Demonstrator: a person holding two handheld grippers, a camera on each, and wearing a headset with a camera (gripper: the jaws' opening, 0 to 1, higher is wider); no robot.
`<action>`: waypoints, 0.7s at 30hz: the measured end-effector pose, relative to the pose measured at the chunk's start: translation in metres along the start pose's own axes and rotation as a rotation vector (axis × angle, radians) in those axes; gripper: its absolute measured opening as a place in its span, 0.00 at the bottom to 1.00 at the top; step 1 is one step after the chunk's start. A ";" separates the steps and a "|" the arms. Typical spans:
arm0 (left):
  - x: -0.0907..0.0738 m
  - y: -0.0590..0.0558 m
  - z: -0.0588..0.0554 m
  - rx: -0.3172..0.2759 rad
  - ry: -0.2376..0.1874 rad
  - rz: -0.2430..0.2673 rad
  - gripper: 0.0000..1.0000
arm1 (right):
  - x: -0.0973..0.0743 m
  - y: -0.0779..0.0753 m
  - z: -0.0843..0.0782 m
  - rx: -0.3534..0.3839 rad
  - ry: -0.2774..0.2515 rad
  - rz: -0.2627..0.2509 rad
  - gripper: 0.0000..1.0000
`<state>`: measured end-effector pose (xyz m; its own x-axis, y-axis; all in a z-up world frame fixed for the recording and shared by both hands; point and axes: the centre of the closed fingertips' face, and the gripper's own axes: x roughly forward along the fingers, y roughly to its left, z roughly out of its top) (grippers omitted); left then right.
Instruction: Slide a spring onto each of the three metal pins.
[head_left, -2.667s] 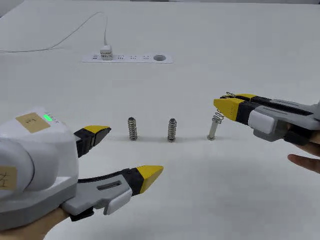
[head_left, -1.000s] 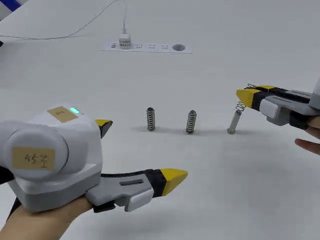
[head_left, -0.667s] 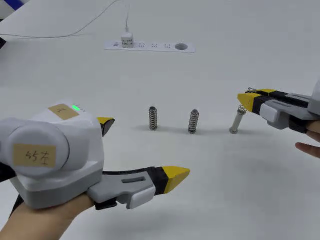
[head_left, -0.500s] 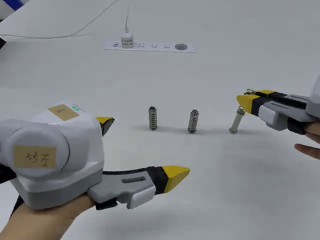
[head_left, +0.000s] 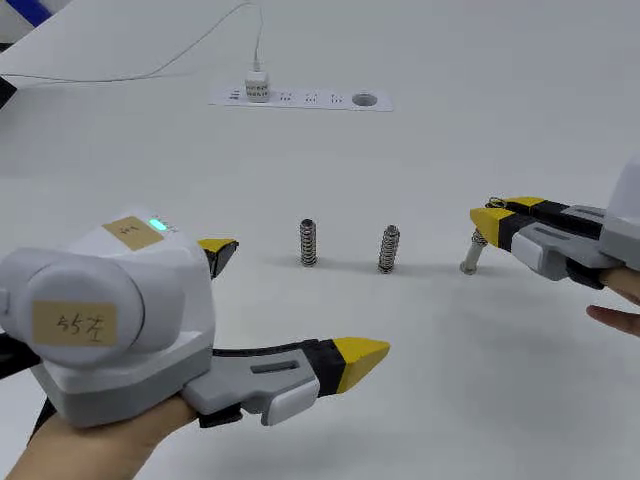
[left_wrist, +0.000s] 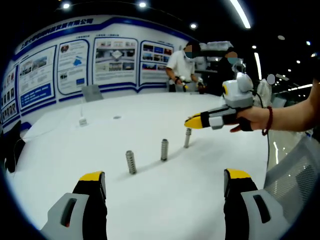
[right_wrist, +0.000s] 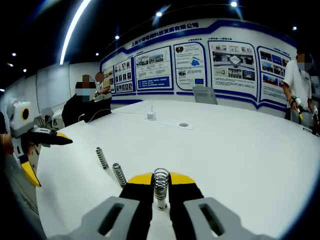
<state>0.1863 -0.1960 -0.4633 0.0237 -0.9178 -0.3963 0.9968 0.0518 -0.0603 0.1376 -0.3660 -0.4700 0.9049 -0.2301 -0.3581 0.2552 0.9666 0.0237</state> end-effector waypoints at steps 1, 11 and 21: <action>0.000 0.000 0.000 0.000 0.000 -0.002 1.00 | 0.000 0.001 -0.002 -0.008 0.008 0.001 0.12; 0.001 -0.001 -0.001 0.008 0.005 -0.007 1.00 | 0.003 0.003 -0.014 -0.035 0.048 0.002 0.12; 0.001 -0.001 -0.002 0.007 0.010 -0.007 0.99 | 0.009 0.001 -0.026 -0.026 0.082 -0.001 0.12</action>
<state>0.1850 -0.1960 -0.4656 0.0158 -0.9141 -0.4051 0.9975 0.0423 -0.0565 0.1367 -0.3643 -0.4976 0.8735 -0.2223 -0.4331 0.2464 0.9692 -0.0006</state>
